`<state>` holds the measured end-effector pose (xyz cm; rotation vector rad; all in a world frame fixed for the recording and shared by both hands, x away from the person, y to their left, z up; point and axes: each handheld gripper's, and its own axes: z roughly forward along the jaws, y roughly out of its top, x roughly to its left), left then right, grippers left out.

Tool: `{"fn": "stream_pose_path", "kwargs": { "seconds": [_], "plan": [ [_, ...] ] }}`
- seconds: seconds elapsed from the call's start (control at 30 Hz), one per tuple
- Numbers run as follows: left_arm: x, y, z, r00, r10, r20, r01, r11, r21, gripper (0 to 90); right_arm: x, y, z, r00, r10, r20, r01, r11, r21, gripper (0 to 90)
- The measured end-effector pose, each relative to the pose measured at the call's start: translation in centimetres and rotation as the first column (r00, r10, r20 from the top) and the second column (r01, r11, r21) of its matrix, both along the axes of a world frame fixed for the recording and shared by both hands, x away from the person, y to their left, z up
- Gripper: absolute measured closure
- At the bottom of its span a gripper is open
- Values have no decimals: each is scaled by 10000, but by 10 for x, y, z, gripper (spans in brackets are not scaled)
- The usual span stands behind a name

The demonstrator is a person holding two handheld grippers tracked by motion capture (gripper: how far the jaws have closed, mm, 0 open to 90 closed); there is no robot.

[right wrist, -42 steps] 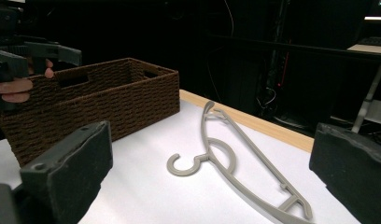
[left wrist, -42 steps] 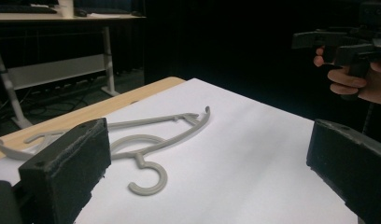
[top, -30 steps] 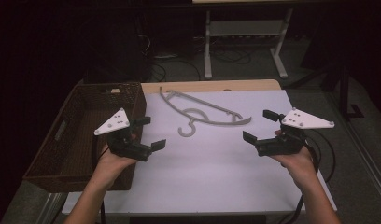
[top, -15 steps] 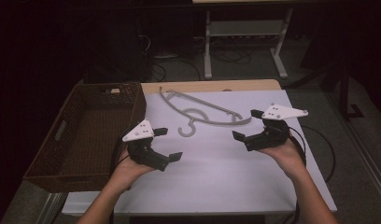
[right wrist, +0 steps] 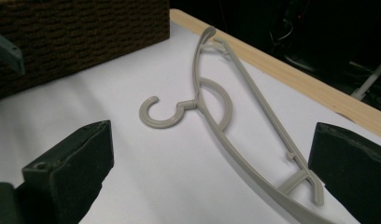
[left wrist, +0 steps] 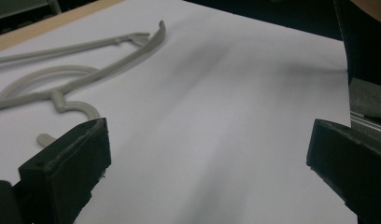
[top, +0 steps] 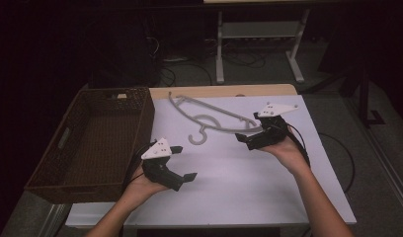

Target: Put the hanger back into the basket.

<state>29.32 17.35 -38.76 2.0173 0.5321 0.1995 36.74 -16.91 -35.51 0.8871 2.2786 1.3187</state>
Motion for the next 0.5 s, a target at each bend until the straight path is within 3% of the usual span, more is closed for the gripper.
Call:
{"fn": "stream_pose_path", "kwargs": {
  "seconds": [0.17, 0.3, 0.5],
  "plan": [
    [-1, -1, -7, 10000, -11, -61, 11, 10000, 37, 0, 14, 4, -4, 9998, 112, -149, -115, 9998, -159, 36],
    [-2, 0, -12, 9999, 10, -123, -10, 10000, 33, 0, 30, 10, -11, 9968, 496, -622, -516, 9982, -305, 120],
    [-2, 2, -14, 9999, -49, -166, 49, 10000, -1, 0, 50, 19, -23, 9893, 820, -1206, -903, 9938, -647, 159]
  ]
}}
